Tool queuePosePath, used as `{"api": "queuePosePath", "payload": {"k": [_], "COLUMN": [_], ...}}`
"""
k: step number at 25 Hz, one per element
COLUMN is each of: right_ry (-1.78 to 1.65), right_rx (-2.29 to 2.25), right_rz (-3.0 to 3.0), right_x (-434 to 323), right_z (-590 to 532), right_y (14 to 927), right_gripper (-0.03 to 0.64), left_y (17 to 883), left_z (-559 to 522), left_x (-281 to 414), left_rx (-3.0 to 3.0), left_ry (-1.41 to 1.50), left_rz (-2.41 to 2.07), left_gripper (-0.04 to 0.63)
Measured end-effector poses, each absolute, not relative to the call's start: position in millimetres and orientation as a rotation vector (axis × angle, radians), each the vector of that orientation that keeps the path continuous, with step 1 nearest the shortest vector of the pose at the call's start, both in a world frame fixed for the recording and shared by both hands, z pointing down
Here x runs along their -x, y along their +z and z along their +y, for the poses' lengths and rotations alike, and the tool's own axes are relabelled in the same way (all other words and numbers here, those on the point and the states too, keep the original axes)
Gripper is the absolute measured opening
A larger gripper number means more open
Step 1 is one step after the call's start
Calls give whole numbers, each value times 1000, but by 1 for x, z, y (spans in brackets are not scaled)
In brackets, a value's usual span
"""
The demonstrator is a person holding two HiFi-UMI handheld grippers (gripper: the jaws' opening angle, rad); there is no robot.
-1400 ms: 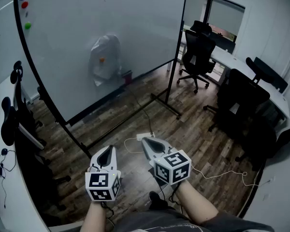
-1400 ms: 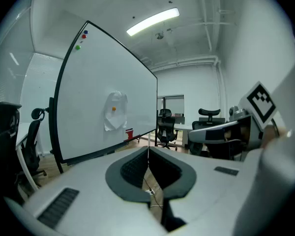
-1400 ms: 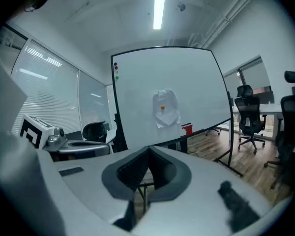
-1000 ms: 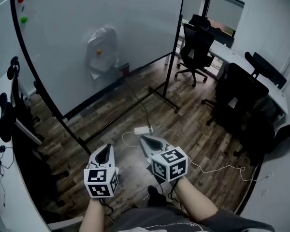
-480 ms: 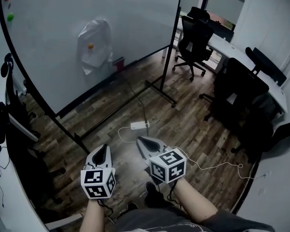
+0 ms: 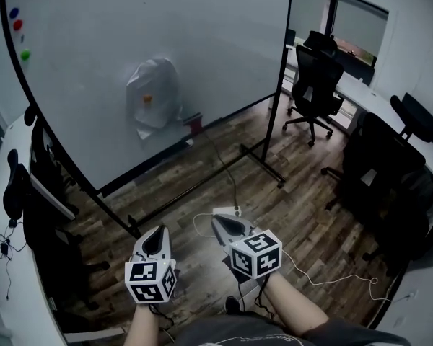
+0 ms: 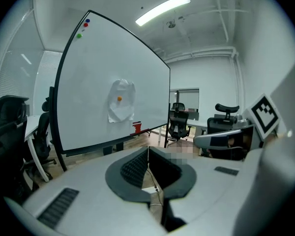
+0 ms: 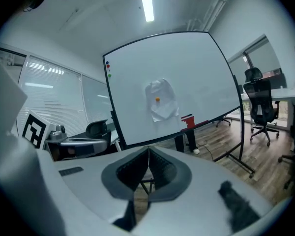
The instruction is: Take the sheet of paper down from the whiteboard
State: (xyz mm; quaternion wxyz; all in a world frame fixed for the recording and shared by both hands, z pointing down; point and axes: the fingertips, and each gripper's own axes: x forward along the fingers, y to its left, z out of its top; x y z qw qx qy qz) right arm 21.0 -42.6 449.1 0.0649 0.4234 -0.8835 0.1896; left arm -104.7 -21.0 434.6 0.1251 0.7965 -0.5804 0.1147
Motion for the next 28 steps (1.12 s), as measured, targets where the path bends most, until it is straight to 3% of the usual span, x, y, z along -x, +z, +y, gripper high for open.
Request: {"api": "queuePosePath", "payload": {"k": [16, 28], "right_ry": [640, 602], "right_rx": [-1101, -1168], "right_rz": [-2708, -2649], "right_x": [-32, -27], "right_z": [-104, -188], "right_y": [467, 471], "right_gripper": [21, 21], "left_y": [440, 441], "left_z": [-60, -158], "left_x": [96, 105], "left_rx": [-2184, -2255], "left_ry": [352, 312], "left_rz": [-1846, -1785], "left_gripper": [18, 18]}}
